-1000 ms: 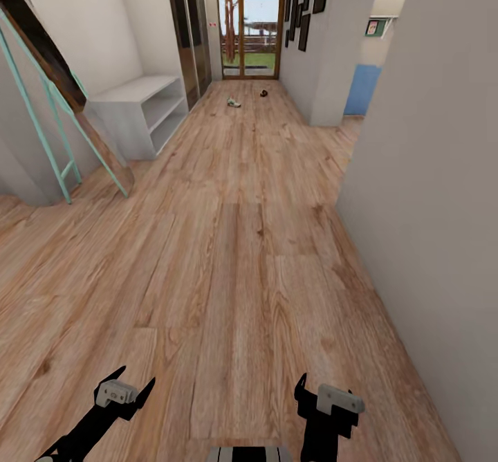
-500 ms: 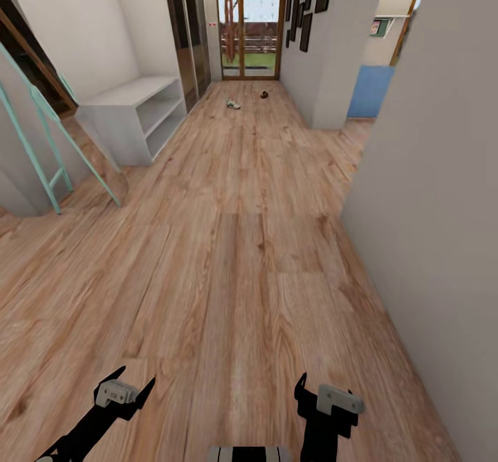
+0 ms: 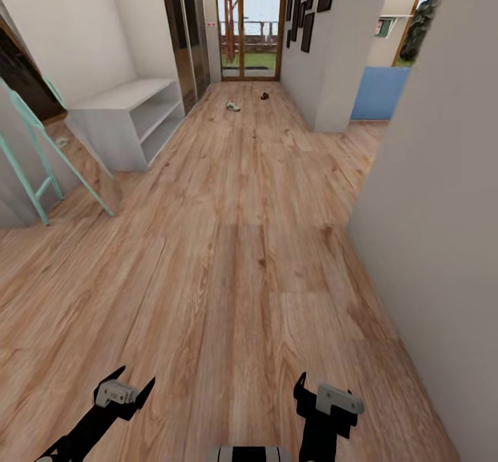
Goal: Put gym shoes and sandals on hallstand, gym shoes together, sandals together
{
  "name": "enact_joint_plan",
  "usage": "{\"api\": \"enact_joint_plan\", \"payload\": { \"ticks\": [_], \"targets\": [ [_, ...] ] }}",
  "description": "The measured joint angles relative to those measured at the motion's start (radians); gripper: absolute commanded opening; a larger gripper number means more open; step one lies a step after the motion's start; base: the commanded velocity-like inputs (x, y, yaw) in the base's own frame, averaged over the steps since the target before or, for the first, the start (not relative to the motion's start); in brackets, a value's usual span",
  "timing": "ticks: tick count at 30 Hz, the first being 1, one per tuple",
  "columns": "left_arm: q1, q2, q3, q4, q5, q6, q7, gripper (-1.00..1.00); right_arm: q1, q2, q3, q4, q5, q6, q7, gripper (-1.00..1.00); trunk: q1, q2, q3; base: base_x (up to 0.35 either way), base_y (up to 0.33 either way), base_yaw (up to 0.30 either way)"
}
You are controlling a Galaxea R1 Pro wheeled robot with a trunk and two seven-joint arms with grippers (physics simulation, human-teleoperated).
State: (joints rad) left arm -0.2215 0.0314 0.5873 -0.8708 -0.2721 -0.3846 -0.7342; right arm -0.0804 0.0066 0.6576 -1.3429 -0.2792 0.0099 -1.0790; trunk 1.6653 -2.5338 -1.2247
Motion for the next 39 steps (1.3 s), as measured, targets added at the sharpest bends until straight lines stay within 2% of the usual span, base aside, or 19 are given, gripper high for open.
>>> {"api": "enact_joint_plan", "payload": {
  "ticks": [39],
  "targets": [
    [0.0,0.001,0.007,0.0,0.001,0.0,0.001,1.0,0.0,0.0,0.003,0.001,0.002,-0.015,-0.005,1.0,0.0,0.0,0.0,0.326,0.046,0.0]
  ]
}}
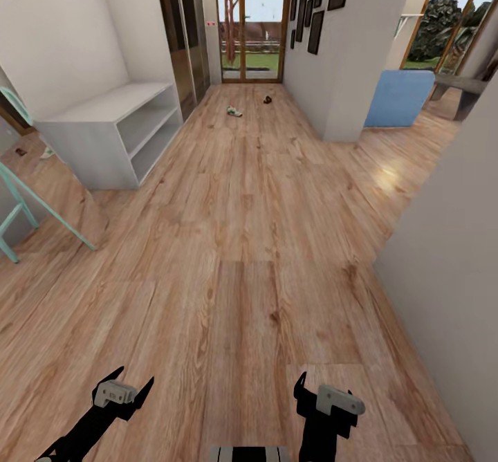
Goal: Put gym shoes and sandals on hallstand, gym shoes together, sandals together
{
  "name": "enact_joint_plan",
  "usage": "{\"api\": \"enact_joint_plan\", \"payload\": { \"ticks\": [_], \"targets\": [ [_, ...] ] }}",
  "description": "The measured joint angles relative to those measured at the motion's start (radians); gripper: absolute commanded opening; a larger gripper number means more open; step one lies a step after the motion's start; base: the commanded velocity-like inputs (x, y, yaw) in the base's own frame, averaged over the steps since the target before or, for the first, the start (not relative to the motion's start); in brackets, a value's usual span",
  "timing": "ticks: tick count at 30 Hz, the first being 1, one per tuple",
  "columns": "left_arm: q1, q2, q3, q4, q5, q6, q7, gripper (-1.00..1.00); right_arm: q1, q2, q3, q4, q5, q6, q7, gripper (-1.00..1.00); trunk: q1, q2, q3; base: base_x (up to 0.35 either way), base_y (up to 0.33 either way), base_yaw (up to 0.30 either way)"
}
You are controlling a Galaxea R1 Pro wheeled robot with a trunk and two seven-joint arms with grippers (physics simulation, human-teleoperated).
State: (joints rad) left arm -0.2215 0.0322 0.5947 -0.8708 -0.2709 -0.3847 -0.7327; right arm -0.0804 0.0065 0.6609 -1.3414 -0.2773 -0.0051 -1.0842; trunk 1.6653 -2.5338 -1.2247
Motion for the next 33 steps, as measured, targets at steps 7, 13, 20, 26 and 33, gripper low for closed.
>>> {"api": "enact_joint_plan", "payload": {
  "ticks": [7,13,20,26,33],
  "targets": [
    [0.0,-0.001,0.0,0.0,-0.001,0.0,0.0,1.0,0.0,0.0,0.0,0.0,0.0,0.0,0.0,1.0,0.0,0.0,0.0,0.326,0.004,0.0],
    [0.0,-0.001,0.001,0.0,-0.001,0.0,0.0,1.0,0.0,0.0,0.0,0.0,0.0,0.0,0.0,1.0,0.0,0.0,0.0,0.326,0.001,0.0],
    [-0.001,-0.001,0.001,0.001,-0.002,0.0,0.005,1.0,0.0,0.0,0.001,0.0,0.0,-0.001,0.0,1.0,0.0,0.0,0.0,0.326,0.0,0.0],
    [-0.001,-0.002,0.0,0.001,-0.003,0.0,0.008,1.0,0.0,0.0,0.001,0.0,0.0,-0.001,0.0,1.0,0.0,0.0,0.0,0.326,0.0,0.0],
    [-0.002,-0.002,0.0,0.002,-0.003,0.0,0.01,1.0,0.0,0.0,0.001,0.0,0.0,-0.001,0.0,1.0,0.0,0.0,0.0,0.326,0.0,0.0]
  ]
}}
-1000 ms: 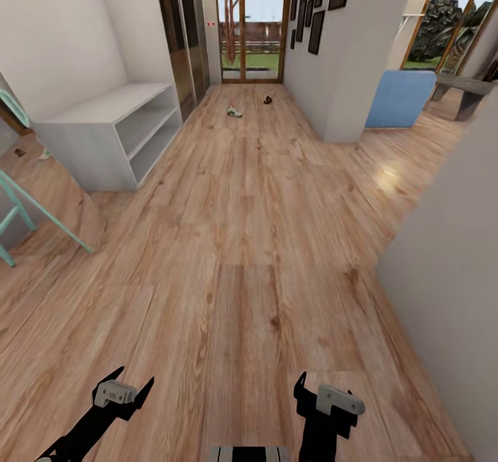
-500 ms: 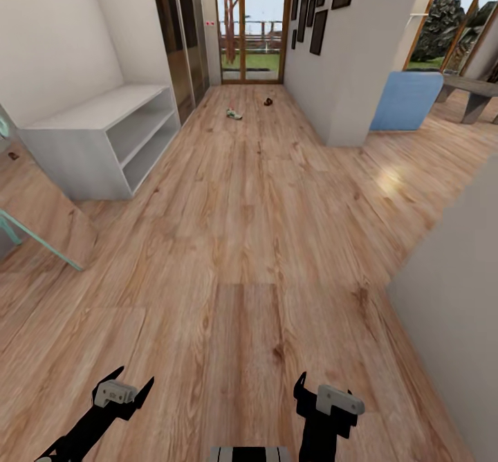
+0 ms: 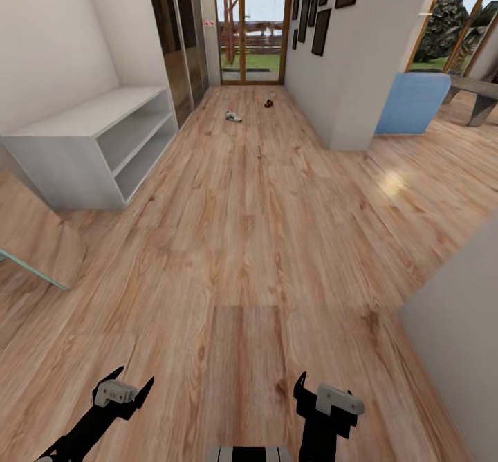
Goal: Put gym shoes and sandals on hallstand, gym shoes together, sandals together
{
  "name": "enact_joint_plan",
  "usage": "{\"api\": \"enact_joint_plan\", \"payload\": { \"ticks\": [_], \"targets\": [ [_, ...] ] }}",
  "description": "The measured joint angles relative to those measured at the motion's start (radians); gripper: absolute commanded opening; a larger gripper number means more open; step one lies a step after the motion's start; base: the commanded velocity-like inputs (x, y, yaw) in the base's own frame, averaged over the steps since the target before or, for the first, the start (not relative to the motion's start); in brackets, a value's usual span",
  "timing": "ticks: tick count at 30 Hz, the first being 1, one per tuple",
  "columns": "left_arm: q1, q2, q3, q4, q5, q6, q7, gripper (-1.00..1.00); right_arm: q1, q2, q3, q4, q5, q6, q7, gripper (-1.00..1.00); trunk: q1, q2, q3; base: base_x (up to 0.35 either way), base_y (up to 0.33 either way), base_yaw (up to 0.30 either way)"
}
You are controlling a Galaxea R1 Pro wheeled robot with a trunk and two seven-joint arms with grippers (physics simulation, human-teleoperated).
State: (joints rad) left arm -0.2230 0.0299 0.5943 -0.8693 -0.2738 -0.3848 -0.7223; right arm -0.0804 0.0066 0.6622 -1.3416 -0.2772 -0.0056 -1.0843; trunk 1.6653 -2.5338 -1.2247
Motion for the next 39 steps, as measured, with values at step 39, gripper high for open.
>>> {"api": "enact_joint_plan", "payload": {
  "ticks": [39],
  "targets": [
    [0.0,0.004,0.003,0.0,0.005,0.0,0.003,1.0,0.0,0.0,0.006,0.0,0.0,0.0,0.0,1.0,0.0,0.0,0.0,0.325,-0.017,0.0]
  ]
}}
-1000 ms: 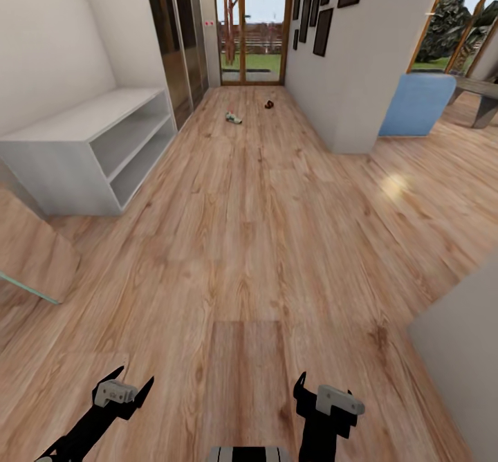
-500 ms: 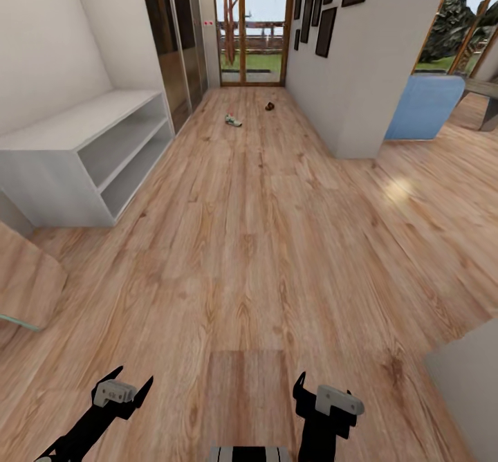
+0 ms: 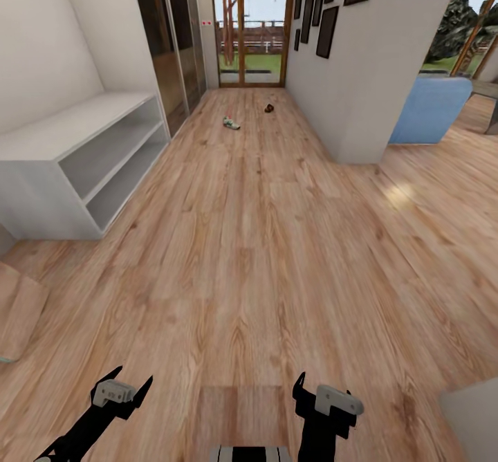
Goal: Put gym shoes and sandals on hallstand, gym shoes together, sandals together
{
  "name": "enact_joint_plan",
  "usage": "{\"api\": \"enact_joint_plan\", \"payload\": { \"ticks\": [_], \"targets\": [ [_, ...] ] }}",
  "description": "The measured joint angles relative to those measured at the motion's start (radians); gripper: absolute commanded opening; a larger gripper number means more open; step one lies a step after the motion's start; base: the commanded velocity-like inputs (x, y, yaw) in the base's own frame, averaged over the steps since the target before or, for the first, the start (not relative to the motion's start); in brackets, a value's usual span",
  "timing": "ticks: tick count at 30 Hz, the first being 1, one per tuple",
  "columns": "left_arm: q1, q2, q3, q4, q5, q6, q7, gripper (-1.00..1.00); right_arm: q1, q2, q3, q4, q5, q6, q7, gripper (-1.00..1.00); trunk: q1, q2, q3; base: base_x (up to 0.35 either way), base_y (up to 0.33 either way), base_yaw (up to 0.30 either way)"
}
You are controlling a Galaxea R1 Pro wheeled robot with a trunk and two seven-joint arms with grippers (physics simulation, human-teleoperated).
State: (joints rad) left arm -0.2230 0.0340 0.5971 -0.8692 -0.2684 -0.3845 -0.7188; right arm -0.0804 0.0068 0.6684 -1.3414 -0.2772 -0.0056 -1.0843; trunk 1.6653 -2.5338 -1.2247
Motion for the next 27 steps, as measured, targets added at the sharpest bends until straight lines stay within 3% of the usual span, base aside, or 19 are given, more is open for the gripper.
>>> {"api": "enact_joint_plan", "payload": {
  "ticks": [27],
  "targets": [
    [0.0,-0.003,0.0,0.0,-0.001,0.0,0.0,1.0,0.0,0.0,0.0,0.0,0.0,0.0,0.0,1.0,0.0,0.0,0.0,0.324,-0.002,0.0]
  ]
}}
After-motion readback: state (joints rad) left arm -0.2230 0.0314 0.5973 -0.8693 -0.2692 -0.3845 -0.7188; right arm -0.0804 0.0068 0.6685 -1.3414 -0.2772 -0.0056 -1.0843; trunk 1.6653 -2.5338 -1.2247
